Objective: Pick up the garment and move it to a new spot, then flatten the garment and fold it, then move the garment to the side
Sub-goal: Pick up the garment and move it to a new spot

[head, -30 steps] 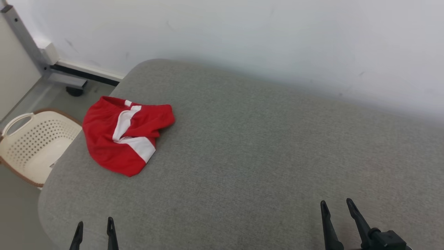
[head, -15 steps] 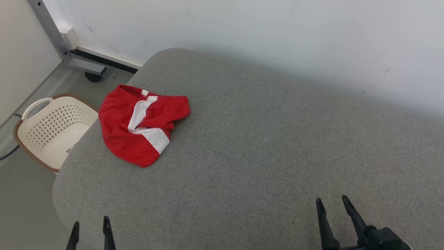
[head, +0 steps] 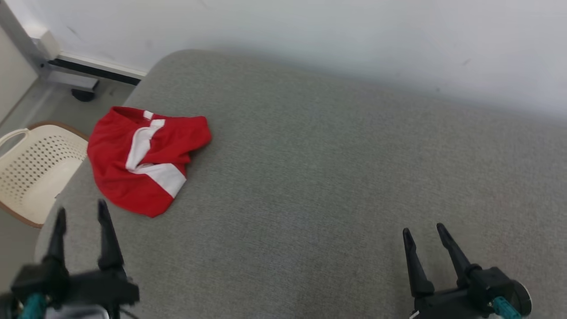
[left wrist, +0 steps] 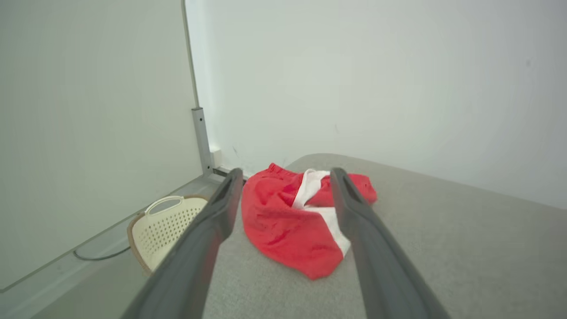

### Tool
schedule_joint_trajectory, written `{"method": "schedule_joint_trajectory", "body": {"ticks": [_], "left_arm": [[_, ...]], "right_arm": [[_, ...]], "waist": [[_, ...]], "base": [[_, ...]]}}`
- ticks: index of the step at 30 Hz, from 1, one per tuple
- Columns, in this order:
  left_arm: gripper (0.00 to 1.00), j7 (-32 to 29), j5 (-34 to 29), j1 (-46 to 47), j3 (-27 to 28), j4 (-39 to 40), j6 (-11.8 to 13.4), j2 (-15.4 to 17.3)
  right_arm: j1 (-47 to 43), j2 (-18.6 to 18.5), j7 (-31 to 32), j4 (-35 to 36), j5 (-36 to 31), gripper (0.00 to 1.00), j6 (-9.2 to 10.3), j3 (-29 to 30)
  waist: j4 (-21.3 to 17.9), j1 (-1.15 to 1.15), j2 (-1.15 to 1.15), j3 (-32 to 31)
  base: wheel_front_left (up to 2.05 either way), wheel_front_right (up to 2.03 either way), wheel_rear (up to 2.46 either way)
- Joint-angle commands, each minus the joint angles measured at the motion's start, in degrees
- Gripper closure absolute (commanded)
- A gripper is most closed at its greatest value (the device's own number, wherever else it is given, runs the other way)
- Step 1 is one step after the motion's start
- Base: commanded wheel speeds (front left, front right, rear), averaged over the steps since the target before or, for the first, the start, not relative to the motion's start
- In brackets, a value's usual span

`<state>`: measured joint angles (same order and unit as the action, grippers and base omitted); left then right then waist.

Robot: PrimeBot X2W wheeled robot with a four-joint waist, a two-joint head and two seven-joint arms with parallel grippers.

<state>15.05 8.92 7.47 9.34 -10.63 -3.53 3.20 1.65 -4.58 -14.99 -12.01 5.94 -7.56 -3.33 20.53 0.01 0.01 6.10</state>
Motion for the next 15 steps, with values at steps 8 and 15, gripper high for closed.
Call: {"method": "schedule_joint_trajectory", "body": {"ticks": [8,15], "left_arm": [[0.0,0.17,-0.96,13.55,4.32,-4.18,-1.21,3.84],[0.0,0.17,-0.25,21.62,7.92,-9.5,-1.58,7.06]], "right_arm": [[5.6,-1.2,-0.18,1.26,-1.43,0.0,0.12,-1.14],[9.13,-0.24,-0.18,1.96,-1.2,0.0,0.12,-1.72]], "waist": [[-9.29,-0.01,-0.01,8.24],[-14.33,-0.01,-0.01,12.09]], "base": [[0.0,0.0,0.0],[0.0,0.0,0.0]]}}
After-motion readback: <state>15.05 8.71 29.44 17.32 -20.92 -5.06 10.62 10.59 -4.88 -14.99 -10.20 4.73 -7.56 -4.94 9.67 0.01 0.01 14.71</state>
